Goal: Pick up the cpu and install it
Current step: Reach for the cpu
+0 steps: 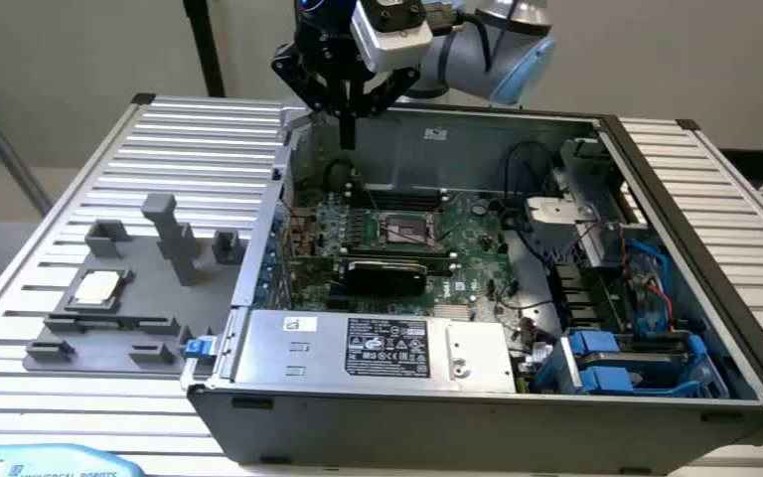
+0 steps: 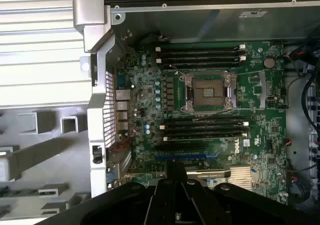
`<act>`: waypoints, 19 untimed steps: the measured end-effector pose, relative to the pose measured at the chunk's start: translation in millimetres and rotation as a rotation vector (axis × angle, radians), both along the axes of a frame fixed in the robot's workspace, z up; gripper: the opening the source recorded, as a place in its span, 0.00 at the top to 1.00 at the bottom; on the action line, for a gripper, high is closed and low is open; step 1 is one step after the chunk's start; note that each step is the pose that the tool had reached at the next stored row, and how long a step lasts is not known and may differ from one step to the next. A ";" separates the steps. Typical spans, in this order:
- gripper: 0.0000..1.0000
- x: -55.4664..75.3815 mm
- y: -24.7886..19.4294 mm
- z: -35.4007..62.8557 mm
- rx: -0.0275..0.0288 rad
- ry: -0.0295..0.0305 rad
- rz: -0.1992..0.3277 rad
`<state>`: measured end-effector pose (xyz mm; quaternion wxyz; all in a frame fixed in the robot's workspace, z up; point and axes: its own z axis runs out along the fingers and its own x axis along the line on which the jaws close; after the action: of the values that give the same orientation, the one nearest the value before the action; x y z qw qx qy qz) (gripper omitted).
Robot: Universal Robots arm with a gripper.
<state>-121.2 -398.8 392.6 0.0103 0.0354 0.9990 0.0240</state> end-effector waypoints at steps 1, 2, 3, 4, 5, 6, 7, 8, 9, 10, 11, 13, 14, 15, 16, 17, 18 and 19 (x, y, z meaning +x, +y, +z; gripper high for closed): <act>0.89 0.0 0.0 0.0 0.0000 0.0000 0.000; 0.89 0.0 0.0 0.0 0.0001 0.0000 0.000; 0.89 0.0 0.0 0.0 0.0000 0.0000 0.000; 0.89 0.0 0.0 0.0 0.0000 0.0000 0.000; 0.89 0.0 0.0 0.0 0.0000 0.0000 0.000; 0.89 0.0 0.0 0.0 0.0000 0.0000 0.000; 0.89 0.0 0.0 0.0 0.0001 0.0000 0.000; 0.89 0.0 0.0 0.0 0.0000 0.0000 0.000; 0.89 0.0 0.0 0.0 0.0000 0.0000 0.000; 0.89 0.0 0.0 0.0 0.0000 0.0000 0.000; 0.89 0.0 0.0 0.0 0.0000 0.0000 0.000; 0.89 0.0 0.0 0.0 0.0001 0.0000 0.000; 0.89 0.0 0.0 0.0 0.0001 -0.0001 0.000; 0.89 -0.8 -0.2 0.0 0.0000 0.0000 0.000; 0.89 -2.9 -0.6 0.1 -0.0002 0.0001 0.000; 0.89 -6.3 -1.7 0.1 -0.0002 0.0000 0.000; 0.89 -9.9 -3.3 0.0 0.0001 -0.0001 0.000; 0.89 -13.8 -5.0 0.0 0.0000 -0.0001 0.000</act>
<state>-135.0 -403.8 392.6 0.0104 0.0354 0.9990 0.0240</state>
